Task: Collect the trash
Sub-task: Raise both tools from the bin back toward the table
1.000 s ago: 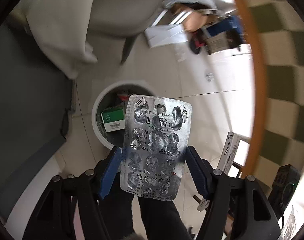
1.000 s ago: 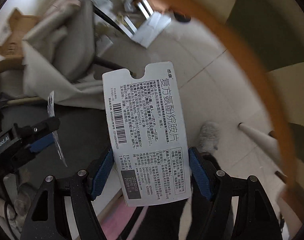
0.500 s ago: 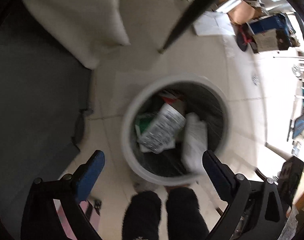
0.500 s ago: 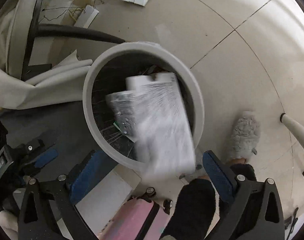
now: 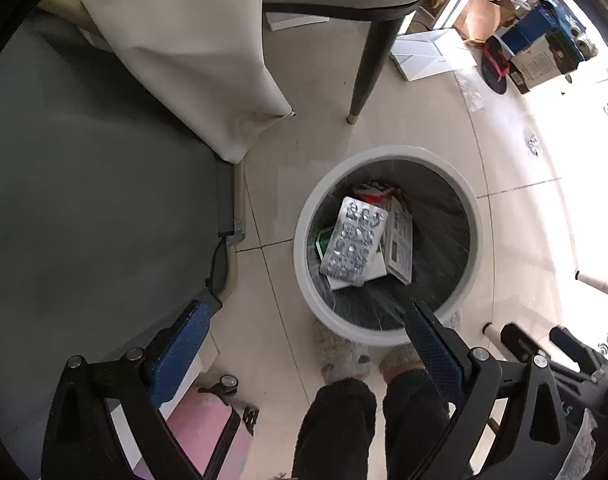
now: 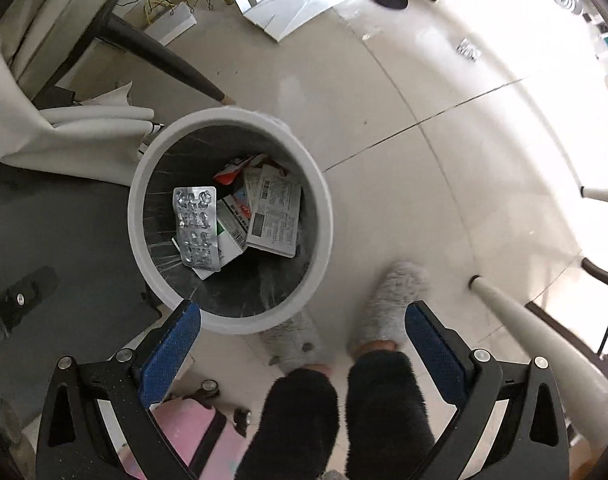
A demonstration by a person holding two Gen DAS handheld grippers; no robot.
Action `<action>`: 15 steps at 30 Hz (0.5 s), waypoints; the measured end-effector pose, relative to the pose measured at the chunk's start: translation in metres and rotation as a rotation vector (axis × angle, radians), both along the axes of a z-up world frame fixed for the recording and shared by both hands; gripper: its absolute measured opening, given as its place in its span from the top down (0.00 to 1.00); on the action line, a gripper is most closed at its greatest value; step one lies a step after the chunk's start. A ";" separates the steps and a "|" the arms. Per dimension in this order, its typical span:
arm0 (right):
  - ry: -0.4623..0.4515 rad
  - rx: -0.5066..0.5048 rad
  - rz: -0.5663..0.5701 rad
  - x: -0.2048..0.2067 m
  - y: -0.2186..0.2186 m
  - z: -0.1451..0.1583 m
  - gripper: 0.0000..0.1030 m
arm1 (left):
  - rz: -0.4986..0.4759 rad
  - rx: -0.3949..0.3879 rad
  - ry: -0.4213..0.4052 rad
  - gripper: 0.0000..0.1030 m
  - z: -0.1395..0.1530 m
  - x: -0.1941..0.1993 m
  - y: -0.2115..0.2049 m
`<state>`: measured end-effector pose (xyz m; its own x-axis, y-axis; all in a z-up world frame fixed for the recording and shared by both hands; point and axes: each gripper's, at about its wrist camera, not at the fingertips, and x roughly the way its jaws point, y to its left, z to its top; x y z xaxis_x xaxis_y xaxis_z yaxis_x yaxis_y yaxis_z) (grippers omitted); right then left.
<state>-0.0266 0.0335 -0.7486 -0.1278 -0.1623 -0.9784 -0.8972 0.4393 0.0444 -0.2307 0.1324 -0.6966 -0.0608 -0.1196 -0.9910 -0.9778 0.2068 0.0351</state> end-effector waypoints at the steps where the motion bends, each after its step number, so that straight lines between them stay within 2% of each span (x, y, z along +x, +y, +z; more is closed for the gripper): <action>1: -0.005 0.005 0.009 0.001 0.000 0.008 0.00 | 0.001 0.001 -0.001 0.03 0.004 0.002 -0.002; 7: -0.019 0.028 0.042 0.001 0.000 0.056 0.00 | -0.001 0.007 -0.020 0.03 0.047 0.006 -0.016; 15: -0.044 0.090 0.094 -0.006 -0.003 0.156 0.00 | -0.016 0.030 -0.038 0.03 0.125 0.009 -0.034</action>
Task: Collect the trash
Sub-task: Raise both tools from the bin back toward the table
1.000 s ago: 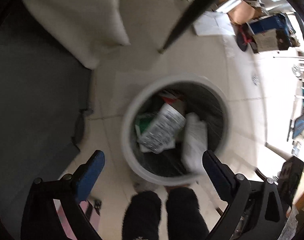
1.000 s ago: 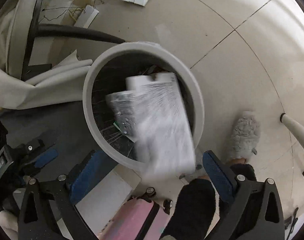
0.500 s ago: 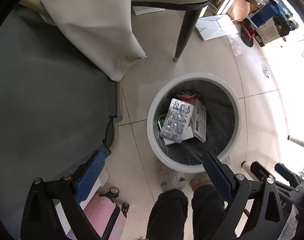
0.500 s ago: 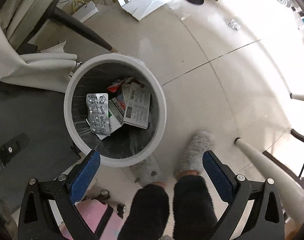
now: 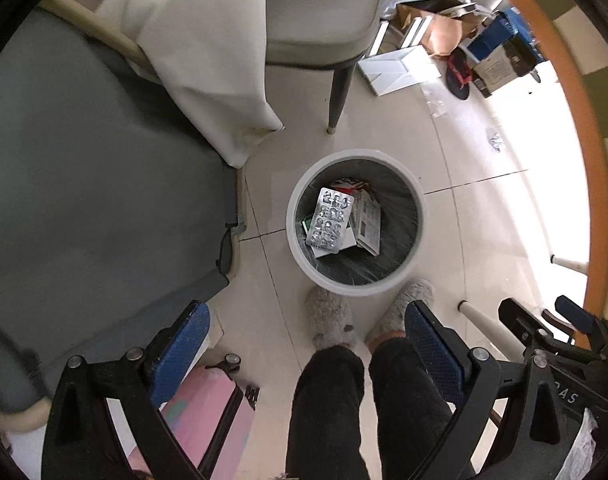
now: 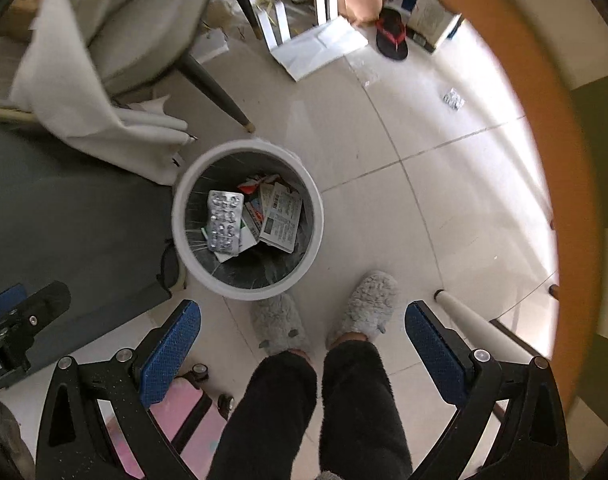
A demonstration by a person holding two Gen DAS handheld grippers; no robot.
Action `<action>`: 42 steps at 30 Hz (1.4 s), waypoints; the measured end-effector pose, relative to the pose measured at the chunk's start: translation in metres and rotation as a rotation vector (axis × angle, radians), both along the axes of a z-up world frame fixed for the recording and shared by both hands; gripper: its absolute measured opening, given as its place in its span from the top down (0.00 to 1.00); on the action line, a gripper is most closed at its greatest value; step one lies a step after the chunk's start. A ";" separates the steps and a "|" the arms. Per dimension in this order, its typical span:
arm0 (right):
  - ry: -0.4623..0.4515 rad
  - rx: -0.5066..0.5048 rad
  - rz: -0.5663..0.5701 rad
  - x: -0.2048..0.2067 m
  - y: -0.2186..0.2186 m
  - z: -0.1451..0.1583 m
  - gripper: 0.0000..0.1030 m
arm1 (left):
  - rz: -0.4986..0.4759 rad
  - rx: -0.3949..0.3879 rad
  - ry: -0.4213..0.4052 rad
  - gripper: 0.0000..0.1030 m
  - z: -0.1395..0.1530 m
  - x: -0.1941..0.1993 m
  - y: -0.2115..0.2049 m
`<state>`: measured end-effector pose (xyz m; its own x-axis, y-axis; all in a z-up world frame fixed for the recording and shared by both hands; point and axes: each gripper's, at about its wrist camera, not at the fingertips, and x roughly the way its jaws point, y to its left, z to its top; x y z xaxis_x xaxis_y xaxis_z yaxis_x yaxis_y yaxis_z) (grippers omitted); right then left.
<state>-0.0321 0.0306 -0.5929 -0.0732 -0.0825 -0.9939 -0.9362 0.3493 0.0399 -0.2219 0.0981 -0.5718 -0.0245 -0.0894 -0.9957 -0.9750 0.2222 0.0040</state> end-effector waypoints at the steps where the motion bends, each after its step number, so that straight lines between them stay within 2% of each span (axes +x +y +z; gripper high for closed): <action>1: 0.000 0.008 0.002 0.000 -0.001 0.012 0.00 | -0.002 0.007 -0.001 0.03 0.013 0.000 -0.003; 13: 0.003 0.119 0.042 -0.012 -0.015 0.202 0.00 | -0.042 0.082 -0.049 0.03 0.170 -0.011 -0.033; 20: 0.040 0.170 0.010 -0.016 -0.032 0.280 0.00 | -0.041 0.167 -0.080 0.03 0.250 -0.023 -0.043; 23: 0.075 0.227 -0.047 -0.008 -0.035 0.315 0.00 | -0.063 0.216 -0.083 0.03 0.277 -0.021 -0.044; 27: 0.112 0.301 -0.147 0.018 -0.036 0.346 0.00 | -0.090 0.303 -0.102 0.03 0.311 -0.003 -0.031; 32: 0.080 0.377 -0.292 0.085 -0.041 0.380 0.00 | -0.161 0.366 -0.147 0.03 0.340 0.053 -0.012; 34: 0.037 0.388 -0.372 0.129 -0.049 0.391 0.00 | -0.207 0.374 -0.163 0.03 0.347 0.087 -0.006; 39: -0.075 0.381 -0.548 0.244 -0.079 0.410 0.00 | -0.345 0.388 -0.202 0.03 0.359 0.207 0.008; 42: -0.139 0.344 -0.664 0.326 -0.102 0.411 0.00 | -0.447 0.360 -0.228 0.03 0.363 0.302 0.014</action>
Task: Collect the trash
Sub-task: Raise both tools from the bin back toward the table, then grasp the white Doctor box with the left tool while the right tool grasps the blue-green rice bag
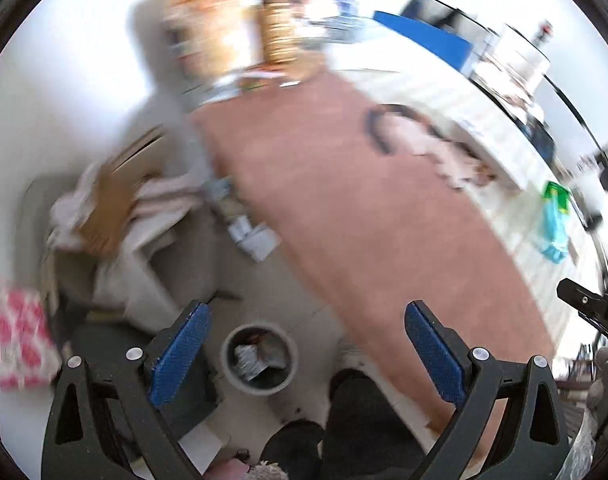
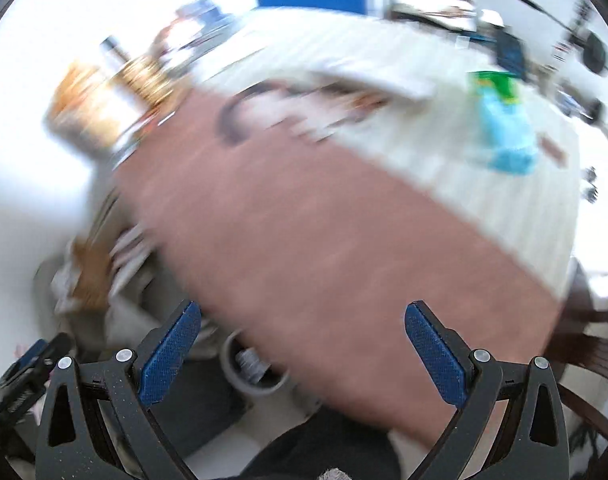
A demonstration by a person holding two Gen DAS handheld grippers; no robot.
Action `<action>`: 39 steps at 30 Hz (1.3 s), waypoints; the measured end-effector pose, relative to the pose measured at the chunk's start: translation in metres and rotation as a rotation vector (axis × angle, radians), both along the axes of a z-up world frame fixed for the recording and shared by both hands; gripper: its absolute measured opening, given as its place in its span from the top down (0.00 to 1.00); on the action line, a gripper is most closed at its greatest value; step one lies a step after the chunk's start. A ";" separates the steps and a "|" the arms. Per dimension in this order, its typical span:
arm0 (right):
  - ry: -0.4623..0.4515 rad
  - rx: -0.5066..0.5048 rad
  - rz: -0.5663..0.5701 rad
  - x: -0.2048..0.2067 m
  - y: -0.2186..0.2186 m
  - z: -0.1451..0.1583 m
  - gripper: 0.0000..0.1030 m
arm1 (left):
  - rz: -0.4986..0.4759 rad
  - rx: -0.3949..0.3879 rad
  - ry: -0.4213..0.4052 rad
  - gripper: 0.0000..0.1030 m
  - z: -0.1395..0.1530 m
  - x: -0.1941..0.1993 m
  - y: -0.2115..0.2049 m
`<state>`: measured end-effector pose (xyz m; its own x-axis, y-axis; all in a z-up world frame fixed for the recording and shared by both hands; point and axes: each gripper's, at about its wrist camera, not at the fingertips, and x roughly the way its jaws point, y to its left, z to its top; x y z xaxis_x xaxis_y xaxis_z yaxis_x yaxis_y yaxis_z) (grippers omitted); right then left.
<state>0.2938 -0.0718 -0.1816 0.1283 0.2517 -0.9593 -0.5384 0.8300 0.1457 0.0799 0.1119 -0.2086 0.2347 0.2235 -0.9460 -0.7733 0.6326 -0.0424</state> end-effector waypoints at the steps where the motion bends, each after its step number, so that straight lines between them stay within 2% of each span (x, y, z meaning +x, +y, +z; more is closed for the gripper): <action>1: -0.001 -0.022 -0.049 0.032 -0.009 -0.002 0.00 | -0.027 -0.002 -0.003 0.03 0.002 0.024 -0.001; 6: -0.026 -0.123 -0.180 0.159 -0.037 -0.026 0.00 | -0.166 -0.018 0.023 0.03 -0.006 0.178 -0.004; 10: -0.001 -0.211 -0.261 0.256 -0.053 -0.067 0.00 | -0.237 -0.064 0.055 0.03 -0.033 0.295 -0.006; 14: 0.026 -0.265 -0.291 0.310 -0.054 -0.105 0.00 | -0.225 -0.155 0.080 0.03 -0.075 0.378 0.001; 17: 0.038 -0.277 -0.301 0.339 -0.053 -0.128 0.00 | -0.155 -0.258 0.095 0.03 -0.114 0.421 0.015; 22: 0.056 -0.245 -0.327 0.371 -0.056 -0.150 0.00 | 0.006 -0.398 0.103 0.04 -0.172 0.458 0.038; 24: 0.066 -0.234 -0.324 0.381 -0.056 -0.156 0.00 | 0.049 -0.428 0.085 0.04 -0.184 0.463 0.043; 26: 0.083 -0.224 -0.320 0.389 -0.057 -0.162 0.00 | 0.074 -0.428 0.085 0.05 -0.190 0.468 0.046; 27: 0.089 -0.217 -0.320 0.390 -0.058 -0.163 0.00 | 0.080 -0.424 0.079 0.18 -0.192 0.470 0.046; 29: 0.101 -0.195 -0.314 0.393 -0.057 -0.166 0.00 | 0.056 -0.396 0.099 0.28 -0.193 0.474 0.045; 31: 0.102 -0.172 -0.302 0.397 -0.058 -0.167 0.00 | -0.023 -0.349 0.116 0.31 -0.190 0.480 0.038; 33: 0.099 -0.154 -0.289 0.395 -0.053 -0.165 0.00 | -0.143 -0.268 0.144 0.33 -0.183 0.482 0.025; 37: 0.062 -0.164 -0.234 0.390 -0.048 -0.158 0.00 | -0.483 -0.116 0.244 0.38 -0.175 0.471 -0.019; 39: 0.025 -0.187 -0.193 0.387 -0.043 -0.155 0.00 | -0.589 -0.085 0.293 0.38 -0.179 0.456 -0.034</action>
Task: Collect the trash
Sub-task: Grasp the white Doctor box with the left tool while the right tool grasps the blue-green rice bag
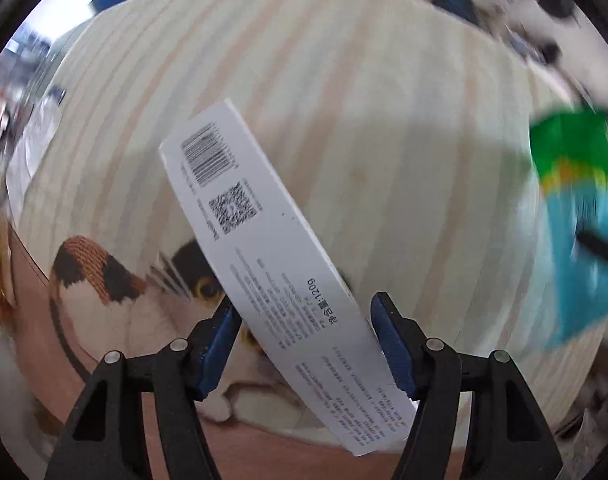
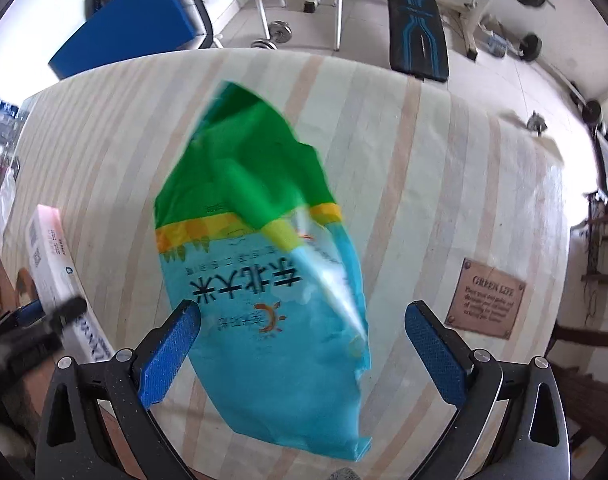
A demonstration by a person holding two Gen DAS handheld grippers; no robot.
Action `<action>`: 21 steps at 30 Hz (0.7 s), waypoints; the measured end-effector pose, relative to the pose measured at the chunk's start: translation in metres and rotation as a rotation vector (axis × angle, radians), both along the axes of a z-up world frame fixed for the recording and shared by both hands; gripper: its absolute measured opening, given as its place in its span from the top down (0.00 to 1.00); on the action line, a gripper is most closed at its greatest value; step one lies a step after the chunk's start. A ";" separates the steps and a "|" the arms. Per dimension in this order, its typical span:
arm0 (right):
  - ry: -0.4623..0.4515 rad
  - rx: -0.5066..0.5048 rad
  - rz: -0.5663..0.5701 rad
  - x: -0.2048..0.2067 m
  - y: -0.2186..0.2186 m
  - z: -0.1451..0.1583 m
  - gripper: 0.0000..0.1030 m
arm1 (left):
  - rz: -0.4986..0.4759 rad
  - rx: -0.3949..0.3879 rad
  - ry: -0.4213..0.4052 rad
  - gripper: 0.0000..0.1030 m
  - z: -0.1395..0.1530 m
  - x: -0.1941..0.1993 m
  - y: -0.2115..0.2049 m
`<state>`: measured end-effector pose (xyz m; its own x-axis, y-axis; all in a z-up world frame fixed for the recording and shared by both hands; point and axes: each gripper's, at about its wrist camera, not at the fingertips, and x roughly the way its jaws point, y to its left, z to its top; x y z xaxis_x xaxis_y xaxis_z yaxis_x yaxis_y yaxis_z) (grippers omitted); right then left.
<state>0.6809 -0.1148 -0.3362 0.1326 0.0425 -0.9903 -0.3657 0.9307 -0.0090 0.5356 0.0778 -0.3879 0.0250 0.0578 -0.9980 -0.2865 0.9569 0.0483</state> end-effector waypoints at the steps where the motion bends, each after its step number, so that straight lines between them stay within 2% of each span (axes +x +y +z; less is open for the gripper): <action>1: -0.019 -0.016 0.028 -0.002 0.004 0.001 0.00 | -0.009 -0.013 0.010 0.38 -0.003 -0.006 -0.001; 3: -0.035 -0.036 0.062 -0.002 0.009 0.001 0.00 | 0.040 -0.043 0.017 0.37 -0.009 -0.017 0.004; 6: -0.030 -0.059 0.077 0.002 0.017 -0.010 0.00 | 0.202 -0.103 -0.032 0.37 -0.007 -0.024 0.018; 9: -0.009 -0.096 0.089 0.006 0.028 -0.024 0.00 | 0.316 -0.142 -0.070 0.41 -0.003 -0.027 0.027; 10: 0.001 -0.103 0.102 0.006 0.033 -0.028 0.00 | 0.324 -0.138 -0.080 0.45 -0.002 -0.027 0.027; 11: 0.004 -0.102 0.108 0.007 0.038 -0.030 0.00 | 0.319 -0.132 -0.092 0.59 0.000 -0.026 0.026; 15: 0.011 -0.121 0.093 0.001 0.045 -0.035 0.00 | 0.265 -0.101 -0.097 0.59 0.006 -0.038 0.018; 17: 0.006 -0.103 0.075 -0.002 0.044 -0.031 0.07 | 0.249 -0.086 -0.092 0.59 0.007 -0.056 0.007; 18: 0.001 -0.101 0.068 -0.006 0.043 -0.028 0.15 | 0.246 -0.083 -0.087 0.59 0.006 -0.061 0.006; 21: 0.000 -0.076 0.064 -0.019 0.039 -0.020 0.19 | 0.242 -0.067 -0.076 0.59 0.007 -0.080 -0.003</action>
